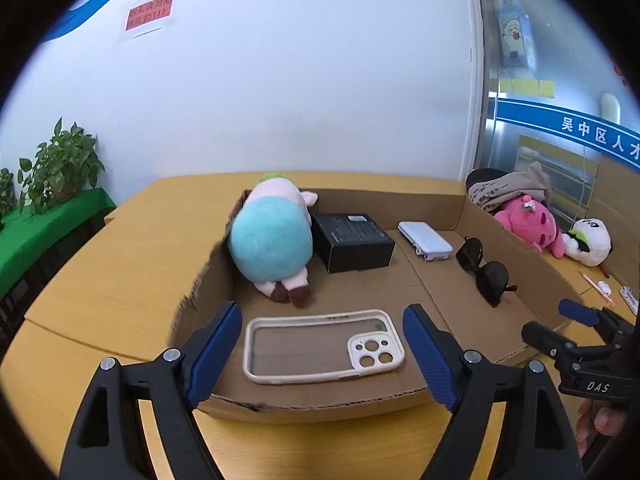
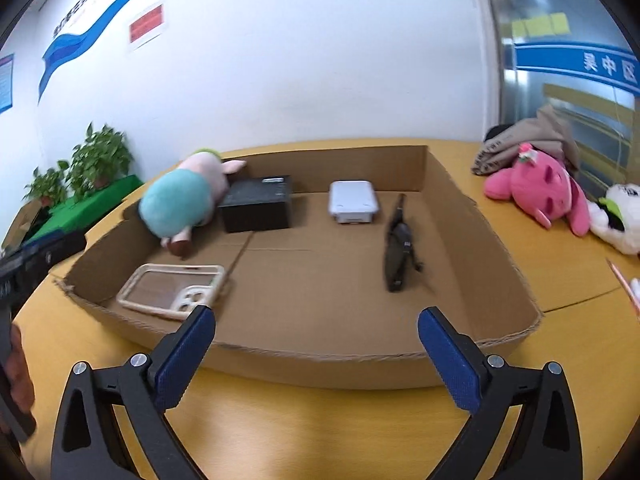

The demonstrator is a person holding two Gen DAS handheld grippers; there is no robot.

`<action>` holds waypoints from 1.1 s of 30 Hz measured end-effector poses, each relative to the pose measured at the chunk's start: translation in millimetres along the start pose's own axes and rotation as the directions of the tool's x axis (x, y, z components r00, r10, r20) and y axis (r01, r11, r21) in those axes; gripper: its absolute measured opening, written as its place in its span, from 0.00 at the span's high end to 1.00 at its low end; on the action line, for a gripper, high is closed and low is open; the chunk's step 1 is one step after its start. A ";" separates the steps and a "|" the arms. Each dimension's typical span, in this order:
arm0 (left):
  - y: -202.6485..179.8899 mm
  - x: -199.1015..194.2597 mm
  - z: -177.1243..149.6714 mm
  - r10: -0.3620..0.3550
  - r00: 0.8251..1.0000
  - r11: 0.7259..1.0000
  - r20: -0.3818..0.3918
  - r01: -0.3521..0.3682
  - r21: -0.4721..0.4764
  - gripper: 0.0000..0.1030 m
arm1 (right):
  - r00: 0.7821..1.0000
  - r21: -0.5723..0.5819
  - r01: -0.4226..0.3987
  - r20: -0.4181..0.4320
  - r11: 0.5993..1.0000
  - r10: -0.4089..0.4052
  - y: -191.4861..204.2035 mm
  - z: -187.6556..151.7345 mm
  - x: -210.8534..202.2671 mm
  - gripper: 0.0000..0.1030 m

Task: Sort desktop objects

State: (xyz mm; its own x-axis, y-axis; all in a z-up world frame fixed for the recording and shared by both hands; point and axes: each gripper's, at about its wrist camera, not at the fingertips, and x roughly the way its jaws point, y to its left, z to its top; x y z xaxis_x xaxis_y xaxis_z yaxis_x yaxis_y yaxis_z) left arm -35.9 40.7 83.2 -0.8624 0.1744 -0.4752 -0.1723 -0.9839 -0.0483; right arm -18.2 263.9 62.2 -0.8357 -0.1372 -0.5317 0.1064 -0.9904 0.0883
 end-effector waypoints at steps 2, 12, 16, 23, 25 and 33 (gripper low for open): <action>-5.5 17.1 -8.8 0.040 0.999 0.999 -0.021 -0.040 0.000 0.20 | 1.000 -0.050 0.023 0.019 0.998 -0.022 0.3 -1.1 5.6 0.00; -17.2 24.0 -31.4 0.091 0.996 0.995 0.005 -0.091 0.049 0.12 | 0.999 -0.069 0.029 0.045 0.997 -0.026 2.0 -16.6 15.4 0.00; -17.2 24.8 -31.0 0.090 0.996 0.995 -0.001 -0.090 0.051 0.11 | 0.999 -0.069 0.034 0.043 0.997 -0.032 3.6 -19.1 14.5 0.00; -14.2 29.1 -31.7 0.044 0.999 0.998 -0.022 -0.043 0.038 0.10 | 0.998 -0.067 0.045 0.041 0.997 -0.043 4.9 -21.6 12.2 0.00; -9.2 32.5 -31.6 0.006 0.999 1.000 -0.043 -0.005 0.015 0.08 | 0.998 -0.068 0.046 0.038 0.997 -0.044 5.9 -19.6 13.0 0.00; -3.3 37.5 -32.9 0.008 0.998 1.000 -0.069 -0.010 -0.025 0.01 | 0.998 -0.070 0.047 0.032 0.996 -0.045 7.2 -6.6 12.8 0.00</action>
State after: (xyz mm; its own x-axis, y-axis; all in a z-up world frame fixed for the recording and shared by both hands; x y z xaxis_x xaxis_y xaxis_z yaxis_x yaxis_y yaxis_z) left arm -52.1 49.1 36.7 -0.8287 0.1629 -0.5355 -0.1517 -0.9863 -0.0653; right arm -24.6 254.8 50.4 -0.8567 -0.0916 -0.5075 0.1041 -0.9946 0.0037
